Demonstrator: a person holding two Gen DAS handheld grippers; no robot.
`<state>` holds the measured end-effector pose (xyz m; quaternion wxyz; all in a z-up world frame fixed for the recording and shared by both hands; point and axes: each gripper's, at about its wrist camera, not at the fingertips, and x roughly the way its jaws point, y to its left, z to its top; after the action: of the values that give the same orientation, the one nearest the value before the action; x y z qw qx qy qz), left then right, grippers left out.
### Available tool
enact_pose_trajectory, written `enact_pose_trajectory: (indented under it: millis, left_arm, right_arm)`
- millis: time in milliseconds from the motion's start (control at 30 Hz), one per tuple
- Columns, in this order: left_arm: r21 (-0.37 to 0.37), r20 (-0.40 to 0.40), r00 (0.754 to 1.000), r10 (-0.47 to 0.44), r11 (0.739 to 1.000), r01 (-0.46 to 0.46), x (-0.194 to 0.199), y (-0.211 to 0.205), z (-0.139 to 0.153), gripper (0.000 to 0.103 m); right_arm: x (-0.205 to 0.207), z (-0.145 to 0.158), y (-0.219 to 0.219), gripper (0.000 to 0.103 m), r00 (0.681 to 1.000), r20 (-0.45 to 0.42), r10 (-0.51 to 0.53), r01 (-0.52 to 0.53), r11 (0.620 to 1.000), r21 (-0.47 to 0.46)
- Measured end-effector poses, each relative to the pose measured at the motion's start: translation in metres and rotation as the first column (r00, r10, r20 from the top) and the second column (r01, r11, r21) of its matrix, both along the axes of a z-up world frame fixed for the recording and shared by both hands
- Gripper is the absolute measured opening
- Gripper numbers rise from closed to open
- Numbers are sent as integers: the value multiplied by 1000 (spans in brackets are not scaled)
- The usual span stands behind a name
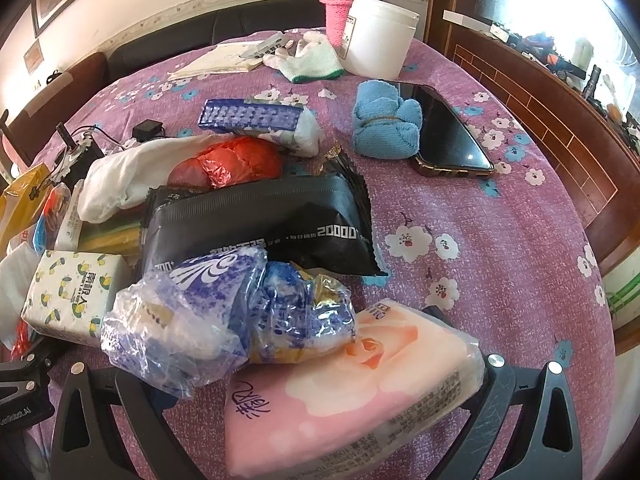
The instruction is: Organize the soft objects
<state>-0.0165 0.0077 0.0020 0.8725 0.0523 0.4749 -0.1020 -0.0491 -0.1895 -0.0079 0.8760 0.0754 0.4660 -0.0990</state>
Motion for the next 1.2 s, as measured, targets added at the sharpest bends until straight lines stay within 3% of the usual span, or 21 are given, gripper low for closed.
enact_pose_trajectory:
  millis: [100,167,367,567,633,833,900,1000,1133,1200]
  left_arm:
    - [-75,-10,1000,-17,997,16,-10,11,8,102]
    - [-137,32,999,-18,990,23,-25,26,27,102]
    - [-178,215,974,75,983,-37,-67,93,82,102]
    - [-151,243,956,167,980,-133,-75,138,91,102]
    - [-152,228,958,175,978,-142,-74,146,86,102]
    - [-126,168,979,114,988,-94,-64,128,63,102]
    - [-136,151,984,92,988,-72,-63,117,59,102]
    - [-155,164,986,-13,987,38,-67,87,62,102]
    - [-44,215,956,-200,976,214,-70,32,65,102]
    - [10,222,948,-228,973,231,-65,17,62,102]
  right_arm:
    - [-1,0,0,102,1000,-1,2,-2,1000,-1]
    - [-2,1,0,102,1000,-1,4,-4,1000,-1]
    - [-7,0,0,102,1000,-1,12,-12,1000,-1]
    - [-11,3,-1,102,999,-20,27,-27,1000,6]
    - [-26,11,-4,102,999,18,40,-40,999,21]
    - [-74,43,-34,102,982,191,11,-42,986,159]
    - [-77,47,-39,102,981,193,-2,-32,984,174]
    - [-76,42,-42,102,984,179,13,-46,982,183]
    - [-68,30,-39,102,988,148,46,-74,979,189]
    - [-66,26,-37,102,989,136,59,-86,977,197]
